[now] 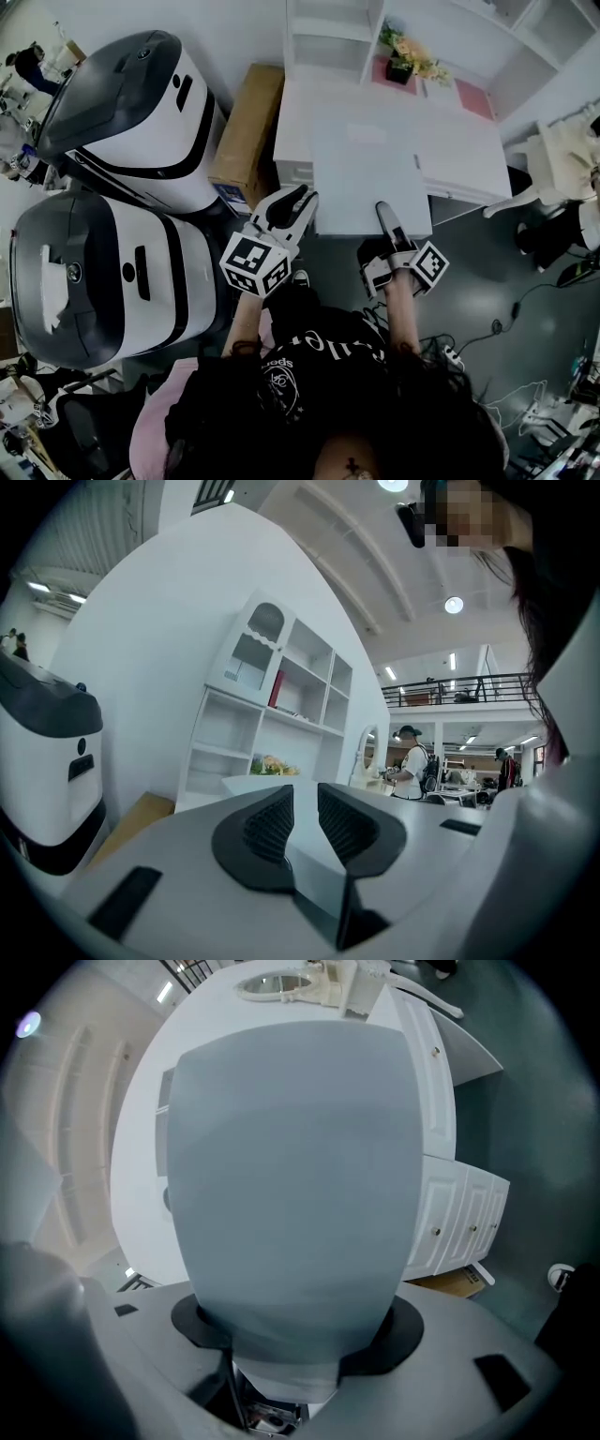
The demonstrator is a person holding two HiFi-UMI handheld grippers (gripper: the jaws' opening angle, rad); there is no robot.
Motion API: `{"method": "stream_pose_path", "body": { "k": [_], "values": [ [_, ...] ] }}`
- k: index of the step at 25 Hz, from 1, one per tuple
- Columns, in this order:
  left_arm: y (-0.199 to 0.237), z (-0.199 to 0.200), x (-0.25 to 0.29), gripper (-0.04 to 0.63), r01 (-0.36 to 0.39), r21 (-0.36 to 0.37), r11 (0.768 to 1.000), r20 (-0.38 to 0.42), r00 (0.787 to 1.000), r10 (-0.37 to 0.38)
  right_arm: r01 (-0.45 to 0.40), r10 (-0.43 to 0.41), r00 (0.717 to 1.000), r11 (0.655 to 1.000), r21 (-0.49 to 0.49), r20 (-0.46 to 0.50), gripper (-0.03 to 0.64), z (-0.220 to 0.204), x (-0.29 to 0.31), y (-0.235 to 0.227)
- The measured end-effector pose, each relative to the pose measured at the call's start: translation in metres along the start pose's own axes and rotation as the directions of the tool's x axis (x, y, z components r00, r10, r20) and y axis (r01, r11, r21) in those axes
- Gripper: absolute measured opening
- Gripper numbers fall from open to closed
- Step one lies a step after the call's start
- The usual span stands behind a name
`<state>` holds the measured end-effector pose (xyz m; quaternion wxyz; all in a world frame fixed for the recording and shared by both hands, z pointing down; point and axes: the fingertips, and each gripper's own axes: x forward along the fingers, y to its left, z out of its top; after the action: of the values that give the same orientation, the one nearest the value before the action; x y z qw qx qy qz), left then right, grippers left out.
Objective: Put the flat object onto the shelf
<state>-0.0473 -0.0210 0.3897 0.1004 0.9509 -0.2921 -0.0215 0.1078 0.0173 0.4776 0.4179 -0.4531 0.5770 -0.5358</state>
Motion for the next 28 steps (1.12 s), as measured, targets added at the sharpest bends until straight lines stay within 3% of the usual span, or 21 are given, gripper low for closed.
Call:
{"method": "stream_pose_path", "body": {
  "k": [7, 15, 28],
  "values": [
    [0.038, 0.002, 0.006, 0.091, 0.011, -0.011, 1.000, -0.014, 1.000, -0.011, 0.024, -0.024, 1.000, 1.000, 0.008, -0.012, 0.306, -0.015, 0.039, -0.005],
    [0.047, 0.000, 0.026, 0.091, 0.013, -0.026, 1.000, -0.027, 1.000, -0.014, 0.037, -0.036, 0.999, 0.999, 0.025, -0.016, 0.305, -0.004, 0.056, -0.009],
    [0.119, -0.014, 0.095, 0.091, -0.119, -0.013, 0.993, -0.089, 0.989, 0.118, 0.057, -0.050, 0.993, 0.997, 0.059, -0.107, 0.307, 0.065, 0.155, -0.034]
  ]
}}
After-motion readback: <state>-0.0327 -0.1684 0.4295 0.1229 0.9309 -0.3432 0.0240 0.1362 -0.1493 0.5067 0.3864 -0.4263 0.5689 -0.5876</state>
